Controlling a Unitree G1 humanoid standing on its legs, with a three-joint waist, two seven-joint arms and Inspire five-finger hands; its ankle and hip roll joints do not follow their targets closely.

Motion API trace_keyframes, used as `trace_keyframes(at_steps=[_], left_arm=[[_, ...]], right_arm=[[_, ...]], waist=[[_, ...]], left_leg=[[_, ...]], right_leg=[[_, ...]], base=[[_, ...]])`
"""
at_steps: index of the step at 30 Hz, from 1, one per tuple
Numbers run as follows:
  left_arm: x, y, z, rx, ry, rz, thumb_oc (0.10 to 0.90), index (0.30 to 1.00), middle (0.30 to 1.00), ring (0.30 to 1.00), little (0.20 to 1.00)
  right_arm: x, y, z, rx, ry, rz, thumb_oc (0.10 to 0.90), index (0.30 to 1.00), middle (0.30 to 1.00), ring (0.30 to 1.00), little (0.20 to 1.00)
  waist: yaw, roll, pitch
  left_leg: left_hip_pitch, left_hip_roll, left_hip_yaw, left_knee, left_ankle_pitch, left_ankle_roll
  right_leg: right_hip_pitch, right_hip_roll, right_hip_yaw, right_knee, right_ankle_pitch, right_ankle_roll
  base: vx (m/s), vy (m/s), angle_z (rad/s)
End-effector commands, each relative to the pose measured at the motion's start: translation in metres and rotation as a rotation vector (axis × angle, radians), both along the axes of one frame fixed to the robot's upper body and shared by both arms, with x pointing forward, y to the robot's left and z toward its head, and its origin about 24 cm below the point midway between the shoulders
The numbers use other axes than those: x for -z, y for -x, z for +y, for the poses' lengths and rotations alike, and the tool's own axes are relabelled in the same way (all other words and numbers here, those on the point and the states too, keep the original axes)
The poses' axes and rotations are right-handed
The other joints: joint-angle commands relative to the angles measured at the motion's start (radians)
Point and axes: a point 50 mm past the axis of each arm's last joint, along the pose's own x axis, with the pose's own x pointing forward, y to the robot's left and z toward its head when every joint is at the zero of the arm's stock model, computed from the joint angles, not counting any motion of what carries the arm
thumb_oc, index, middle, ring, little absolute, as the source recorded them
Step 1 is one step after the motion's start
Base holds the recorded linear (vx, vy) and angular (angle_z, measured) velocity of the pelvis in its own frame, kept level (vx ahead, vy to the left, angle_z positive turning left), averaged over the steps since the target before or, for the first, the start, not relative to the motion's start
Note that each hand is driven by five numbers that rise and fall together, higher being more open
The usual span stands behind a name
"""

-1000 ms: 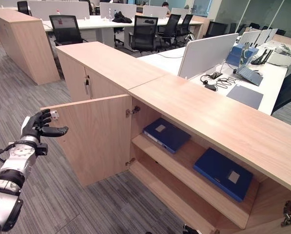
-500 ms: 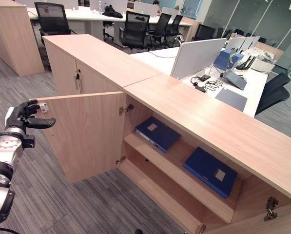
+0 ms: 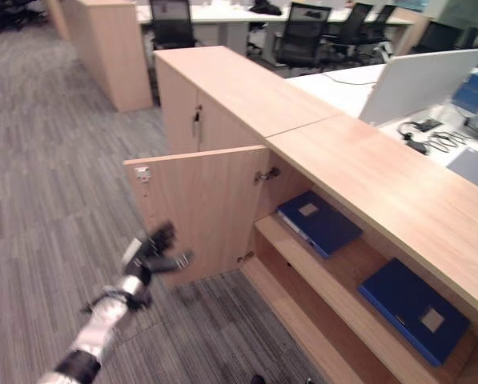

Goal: Put the empty folder in the office cabinet

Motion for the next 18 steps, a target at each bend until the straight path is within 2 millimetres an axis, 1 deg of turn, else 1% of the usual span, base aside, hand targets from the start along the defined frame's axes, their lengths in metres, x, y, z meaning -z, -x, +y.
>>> trace_keyframes(at_steps=[1, 2, 3, 4, 5, 6, 7, 8, 9, 10, 11, 12, 13, 14, 15, 16, 17, 18], left_arm=[[-0.034, -0.022, 0.022, 0.045, -0.069, -0.194, 0.8, 0.9, 0.9, 0.9, 0.9], [-0.028, -0.012, 0.027, 0.054, -0.088, -0.158, 0.8, 0.9, 0.9, 0.9, 0.9], [-0.021, 0.0, 0.033, 0.062, -0.108, -0.115, 0.8, 0.9, 0.9, 0.9, 0.9], [-0.021, 0.0, 0.033, 0.062, -0.108, -0.114, 0.8, 0.9, 0.9, 0.9, 0.9], [-0.012, 0.014, 0.042, 0.054, -0.128, -0.056, 0.8, 0.9, 0.9, 0.9, 0.9], [-0.004, 0.02, 0.045, 0.04, -0.144, -0.016, 0.8, 0.9, 0.9, 0.9, 0.9], [-0.001, 0.022, 0.047, 0.025, -0.155, 0.0, 0.8, 0.9, 0.9, 0.9, 0.9], [-0.001, 0.021, 0.047, 0.025, -0.155, -0.001, 0.8, 0.9, 0.9, 0.9, 0.9], [0.007, 0.024, 0.046, -0.009, -0.151, 0.031, 0.8, 0.9, 0.9, 0.9, 0.9], [0.007, 0.024, 0.045, -0.009, -0.15, 0.03, 0.8, 0.9, 0.9, 0.9, 0.9], [0.014, 0.024, 0.043, -0.032, -0.143, 0.057, 0.8, 0.9, 0.9, 0.9, 0.9], [0.014, 0.024, 0.042, -0.032, -0.143, 0.057, 0.8, 0.9, 0.9, 0.9, 0.9], [0.022, 0.029, 0.042, -0.046, -0.16, 0.1, 0.8, 0.9, 0.9, 0.9, 0.9], [0.022, 0.029, 0.042, -0.046, -0.159, 0.1, 0.8, 0.9, 0.9, 0.9, 0.9], [0.032, 0.035, 0.041, -0.061, -0.167, 0.152, 0.8, 0.9, 0.9, 0.9, 0.9], [0.032, 0.035, 0.041, -0.061, -0.166, 0.152, 0.8, 0.9, 0.9, 0.9, 0.9], [0.04, 0.04, 0.041, -0.079, -0.18, 0.201, 0.8, 0.9, 0.9, 0.9, 0.9], [0.04, 0.04, 0.041, -0.079, -0.18, 0.201, 0.8, 0.9, 0.9, 0.9, 0.9]], right_arm=[[-0.007, -0.032, 0.01, -0.039, -0.02, -0.112, 0.8, 0.9, 0.9, 0.9, 0.9], [-0.009, -0.035, 0.008, -0.051, -0.011, -0.116, 0.8, 0.9, 0.9, 0.9, 0.9], [-0.011, -0.039, 0.005, -0.064, 0.004, -0.124, 0.8, 0.9, 0.9, 0.9, 0.9], [-0.011, -0.039, 0.005, -0.065, 0.004, -0.122, 0.8, 0.9, 0.9, 0.9, 0.9], [-0.014, -0.045, -0.001, -0.073, 0.028, -0.138, 0.8, 0.9, 0.9, 0.9, 0.9], [-0.016, -0.05, -0.002, -0.074, 0.039, -0.146, 0.8, 0.9, 0.9, 0.9, 0.9], [-0.017, -0.051, -0.004, -0.068, 0.043, -0.149, 0.8, 0.9, 0.9, 0.9, 0.9], [-0.017, -0.051, -0.004, -0.069, 0.044, -0.149, 0.8, 0.9, 0.9, 0.9, 0.9], [-0.016, -0.047, -0.009, -0.047, 0.054, -0.135, 0.8, 0.9, 0.9, 0.9, 0.9], [-0.016, -0.047, -0.01, -0.047, 0.055, -0.135, 0.8, 0.9, 0.9, 0.9, 0.9], [-0.016, -0.041, -0.017, -0.021, 0.068, -0.118, 0.8, 0.9, 0.9, 0.9, 0.9], [-0.016, -0.041, -0.017, -0.02, 0.069, -0.118, 0.8, 0.9, 0.9, 0.9, 0.9], [-0.014, -0.031, -0.025, 0.003, 0.085, -0.084, 0.8, 0.9, 0.9, 0.9, 0.9], [-0.014, -0.031, -0.025, 0.003, 0.085, -0.084, 0.8, 0.9, 0.9, 0.9, 0.9], [-0.012, -0.021, -0.032, 0.004, 0.106, -0.049, 0.8, 0.9, 0.9, 0.9, 0.9], [-0.013, -0.021, -0.033, 0.004, 0.107, -0.049, 0.8, 0.9, 0.9, 0.9, 0.9], [-0.011, -0.011, -0.04, 0.016, 0.127, -0.013, 0.8, 0.9, 0.9, 0.9, 0.9], [-0.011, -0.011, -0.04, 0.016, 0.127, -0.013, 0.8, 0.9, 0.9, 0.9, 0.9]], waist=[[0.074, 0.061, 0.023], [0.075, 0.065, 0.025], [0.08, 0.067, 0.029], [0.077, 0.07, 0.028], [0.074, 0.071, 0.039], [0.066, 0.08, 0.046], [0.061, 0.081, 0.047], [0.061, 0.084, 0.048], [0.047, 0.091, 0.047], [0.046, 0.095, 0.047], [0.034, 0.099, 0.04], [0.033, 0.1, 0.041], [0.02, 0.099, 0.021], [0.019, 0.101, 0.021], [0.004, 0.11, 0.011], [0.003, 0.112, 0.011], [-0.009, 0.123, 0.002], [-0.009, 0.123, 0.002]], left_leg=[[0.119, -0.051, -0.021, 0.016, -0.178, 0.061], [0.128, -0.059, -0.031, 0.015, -0.188, 0.063], [0.136, -0.069, -0.047, 0.013, -0.196, 0.065], [0.138, -0.065, -0.049, 0.013, -0.199, 0.064], [0.148, -0.071, -0.074, 0.023, -0.211, 0.059], [0.157, -0.066, -0.089, 0.027, -0.222, 0.053], [0.163, -0.067, -0.103, 0.026, -0.226, 0.049], [0.164, -0.063, -0.104, 0.026, -0.228, 0.048], [0.173, -0.063, -0.136, 0.022, -0.238, 0.041], [0.174, -0.06, -0.137, 0.022, -0.24, 0.04], [0.187, -0.059, -0.168, 0.02, -0.252, 0.037], [0.187, -0.058, -0.17, 0.021, -0.253, 0.037], [0.195, -0.067, -0.209, 0.031, -0.272, 0.036], [0.195, -0.065, -0.21, 0.033, -0.274, 0.036], [0.197, -0.052, -0.227, 0.056, -0.286, 0.026], [0.196, -0.05, -0.228, 0.057, -0.287, 0.026], [0.189, -0.032, -0.239, 0.084, -0.288, 0.007], [0.188, -0.032, -0.24, 0.085, -0.288, 0.007]], right_leg=[[-0.105, -0.014, -0.031, 0.186, 0.058, 0.086], [-0.106, -0.015, -0.046, 0.147, 0.045, 0.086], [-0.123, -0.011, -0.052, 0.096, 0.036, 0.072], [-0.118, -0.008, -0.056, 0.094, 0.034, 0.072], [-0.141, -0.005, -0.053, -0.004, 0.053, 0.07], [-0.155, 0.003, -0.044, -0.054, 0.075, 0.074], [-0.172, 0.007, -0.025, -0.085, 0.083, 0.079], [-0.169, 0.01, -0.027, -0.088, 0.084, 0.079], [-0.186, 0.02, 0.017, -0.13, 0.088, 0.084], [-0.184, 0.022, 0.015, -0.131, 0.088, 0.084], [-0.191, 0.03, 0.05, -0.141, 0.091, 0.083], [-0.189, 0.03, 0.048, -0.142, 0.091, 0.083], [-0.167, 0.042, 0.085, -0.155, 0.09, 0.068], [-0.166, 0.043, 0.083, -0.155, 0.089, 0.068], [-0.156, 0.059, 0.09, -0.149, 0.078, 0.056], [-0.155, 0.059, 0.089, -0.15, 0.078, 0.056], [-0.148, 0.072, 0.078, -0.141, 0.059, 0.036], [-0.148, 0.072, 0.078, -0.141, 0.059, 0.035]], base=[[0.11, 0.032, 0.16], [0.14, 0.019, 0.2], [0.13, -0.001, 0.24], [0.18, -0.064, 0.41], [0.21, -0.09, 0.76], [0.25, -0.115, 0.67], [0.15, -0.059, 0.39], [0.19, -0.084, -0.01], [0.14, -0.057, 0.01], [0.28, -0.129, 0.32], [0.16, -0.072, 0.48], [0.33, -0.15, 0.87], [0.18, -0.077, 0.81], [0.33, -0.17, 1.04], [0.16, -0.093, 0.8], [0.32, -0.229, 0.89], [0.17, -0.137, 0.49], [0.28, -0.242, 0.39]])
